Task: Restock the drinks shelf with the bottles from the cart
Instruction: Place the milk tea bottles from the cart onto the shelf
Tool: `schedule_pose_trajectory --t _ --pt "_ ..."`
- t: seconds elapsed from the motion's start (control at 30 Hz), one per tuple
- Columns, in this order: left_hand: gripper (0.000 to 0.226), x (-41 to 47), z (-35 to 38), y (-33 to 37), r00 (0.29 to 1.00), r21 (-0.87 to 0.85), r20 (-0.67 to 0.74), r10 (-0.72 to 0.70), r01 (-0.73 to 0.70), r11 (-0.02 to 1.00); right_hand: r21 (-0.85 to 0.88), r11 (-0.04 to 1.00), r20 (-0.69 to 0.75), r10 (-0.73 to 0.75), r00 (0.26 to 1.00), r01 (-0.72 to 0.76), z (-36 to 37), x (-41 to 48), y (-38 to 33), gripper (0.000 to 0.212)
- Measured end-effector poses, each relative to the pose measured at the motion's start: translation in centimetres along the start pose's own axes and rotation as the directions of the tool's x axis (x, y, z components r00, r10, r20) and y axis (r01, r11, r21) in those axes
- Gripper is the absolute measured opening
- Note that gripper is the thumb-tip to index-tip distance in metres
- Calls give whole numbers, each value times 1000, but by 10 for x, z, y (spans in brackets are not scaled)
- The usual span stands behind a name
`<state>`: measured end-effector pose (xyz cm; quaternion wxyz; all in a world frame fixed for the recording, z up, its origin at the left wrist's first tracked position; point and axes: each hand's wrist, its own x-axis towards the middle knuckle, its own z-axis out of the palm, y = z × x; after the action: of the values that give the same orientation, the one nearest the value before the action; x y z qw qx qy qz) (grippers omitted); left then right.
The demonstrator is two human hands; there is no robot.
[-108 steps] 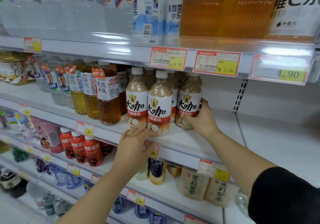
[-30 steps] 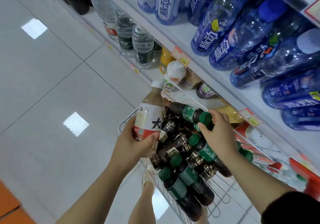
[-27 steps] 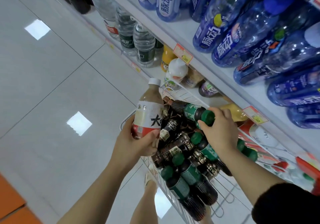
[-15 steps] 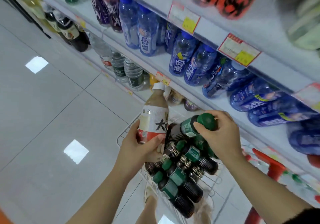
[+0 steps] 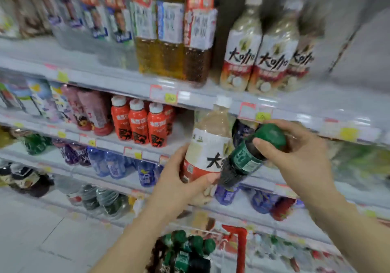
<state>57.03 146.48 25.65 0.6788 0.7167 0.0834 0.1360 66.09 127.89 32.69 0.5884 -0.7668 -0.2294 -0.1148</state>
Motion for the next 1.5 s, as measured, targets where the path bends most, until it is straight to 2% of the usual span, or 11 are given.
schedule_pose_trajectory --t 0.13,0.23,0.33,0.5,0.63,0.9,1.2,1.27,1.37,1.43,1.5 --pt "61 11 31 52 985 1 101 137 -138 990 -77 986 -237 -159 958 145 -53 12 -41 26" --pt "67 14 51 81 968 4 148 202 -205 979 -213 937 -365 -339 867 277 -84 16 -60 28" --pt "73 20 71 99 960 -7 162 227 -228 974 -353 883 -427 -446 787 309 -106 26 -63 33" --pt "80 37 102 106 965 -23 114 238 -237 971 -377 898 -470 -397 788 228 -129 66 -40 38" --pt "79 48 126 110 977 -62 37 210 -207 976 -270 943 -498 -309 811 193 -144 107 -33 37" --pt "63 73 171 117 975 -60 -117 188 -196 979 -147 971 -375 -233 897 191 -154 184 -11 20" --pt "68 77 195 117 966 -72 -178 186 -202 977 -127 979 -270 -189 944 160 -156 206 24 42" --pt "74 81 199 118 965 -64 -180 192 -207 976 -102 983 -191 -171 967 153 -159 201 27 47" --pt "77 86 204 119 966 -41 -167 196 -206 978 -5 999 74 -37 997 38 -163 183 44 61" --pt "74 90 204 118 967 -29 -157 198 -205 978 -50 996 253 81 964 -71 -172 178 58 57" --pt "74 95 205 117 970 -27 -143 197 -203 979 -129 983 327 164 931 -128 -185 182 67 52"
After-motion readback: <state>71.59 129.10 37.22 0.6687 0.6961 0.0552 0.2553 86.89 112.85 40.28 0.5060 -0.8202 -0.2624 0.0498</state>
